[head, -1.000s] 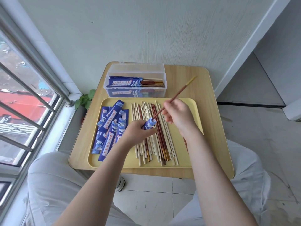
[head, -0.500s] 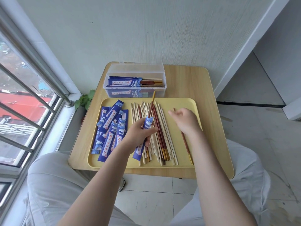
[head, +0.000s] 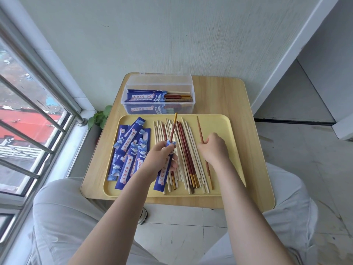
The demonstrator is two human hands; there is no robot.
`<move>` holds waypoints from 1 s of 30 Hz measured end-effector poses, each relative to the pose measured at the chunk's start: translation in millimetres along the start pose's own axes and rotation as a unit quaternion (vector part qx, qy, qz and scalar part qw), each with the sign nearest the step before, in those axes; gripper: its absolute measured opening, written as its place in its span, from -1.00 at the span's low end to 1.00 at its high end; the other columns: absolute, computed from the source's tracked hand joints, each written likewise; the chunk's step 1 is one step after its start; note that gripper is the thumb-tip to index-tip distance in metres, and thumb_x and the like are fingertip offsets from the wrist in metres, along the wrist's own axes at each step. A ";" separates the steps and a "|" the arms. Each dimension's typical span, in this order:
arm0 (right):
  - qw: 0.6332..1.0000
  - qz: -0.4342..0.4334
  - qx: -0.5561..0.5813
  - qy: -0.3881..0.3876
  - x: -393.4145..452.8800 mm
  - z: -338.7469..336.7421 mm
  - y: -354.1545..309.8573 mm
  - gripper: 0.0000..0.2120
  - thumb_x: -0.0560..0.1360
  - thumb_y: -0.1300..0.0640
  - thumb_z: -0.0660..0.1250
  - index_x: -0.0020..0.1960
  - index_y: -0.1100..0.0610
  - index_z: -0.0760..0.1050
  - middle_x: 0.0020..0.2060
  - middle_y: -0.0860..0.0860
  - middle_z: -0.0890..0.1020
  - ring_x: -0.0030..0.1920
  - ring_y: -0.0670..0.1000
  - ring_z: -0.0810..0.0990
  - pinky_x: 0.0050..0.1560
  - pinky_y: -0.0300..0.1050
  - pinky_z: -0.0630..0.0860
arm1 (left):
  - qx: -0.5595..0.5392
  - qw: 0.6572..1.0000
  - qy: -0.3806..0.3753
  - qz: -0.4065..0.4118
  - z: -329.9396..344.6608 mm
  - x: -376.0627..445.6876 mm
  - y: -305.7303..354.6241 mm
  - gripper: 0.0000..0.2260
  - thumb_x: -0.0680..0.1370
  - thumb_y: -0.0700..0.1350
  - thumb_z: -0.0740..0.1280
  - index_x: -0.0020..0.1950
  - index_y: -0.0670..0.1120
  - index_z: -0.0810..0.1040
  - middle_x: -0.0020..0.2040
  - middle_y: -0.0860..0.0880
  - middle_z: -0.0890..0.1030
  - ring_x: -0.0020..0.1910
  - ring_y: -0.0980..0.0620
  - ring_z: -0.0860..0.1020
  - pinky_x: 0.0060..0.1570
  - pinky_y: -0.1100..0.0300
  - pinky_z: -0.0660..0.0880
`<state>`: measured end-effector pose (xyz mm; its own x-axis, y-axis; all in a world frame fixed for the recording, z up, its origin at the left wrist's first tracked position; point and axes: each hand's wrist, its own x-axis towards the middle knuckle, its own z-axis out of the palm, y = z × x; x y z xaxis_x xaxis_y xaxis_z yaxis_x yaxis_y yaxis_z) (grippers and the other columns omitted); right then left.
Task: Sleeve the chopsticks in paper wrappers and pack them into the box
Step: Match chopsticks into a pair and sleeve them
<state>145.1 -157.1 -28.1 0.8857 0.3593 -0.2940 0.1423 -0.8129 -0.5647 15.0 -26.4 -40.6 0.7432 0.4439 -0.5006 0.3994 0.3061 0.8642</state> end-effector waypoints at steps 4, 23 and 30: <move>0.977 -0.077 0.198 0.009 -3.5 -10.8 -6.6 -0.90 0.60 0.21 0.27 0.05 0.03 0.49 -0.29 0.02 0.54 -0.41 -0.04 0.45 -0.43 -0.29 0.35 | 0.002 1.000 0.009 0.005 -0.2 -0.8 -0.1 -0.84 0.68 -0.06 0.24 0.07 -0.14 0.51 -0.26 -0.14 0.59 -0.39 -0.10 0.55 -0.31 0.07 0.53; 0.896 -0.093 0.435 -0.014 -1.3 -16.3 -20.3 -0.76 0.67 0.13 0.24 -0.11 0.14 0.60 -0.40 -0.02 0.49 -0.44 -0.05 0.41 -0.44 -0.26 0.35 | 0.068 0.996 -0.053 0.017 -0.3 -7.1 5.7 -0.68 0.69 -0.06 0.03 -0.05 -0.23 0.45 -0.40 -0.15 0.45 -0.52 -0.06 0.35 -0.46 0.17 0.35; 0.938 -0.106 0.328 -0.023 -1.5 -12.0 -25.3 -0.80 0.65 0.14 0.25 -0.07 0.19 0.56 -0.37 0.01 0.57 -0.45 -0.03 0.50 -0.44 -0.24 0.40 | 0.097 0.992 -0.070 0.037 2.2 -8.3 8.6 -0.70 0.67 -0.06 0.03 -0.04 -0.22 0.43 -0.42 -0.19 0.42 -0.53 -0.08 0.33 -0.37 0.09 0.35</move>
<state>145.5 -142.6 -4.1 0.8465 0.5119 -0.1462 -0.0036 -0.2691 -0.9631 13.4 -29.3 -28.9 0.8362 0.3347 -0.4344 0.4255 0.1036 0.8990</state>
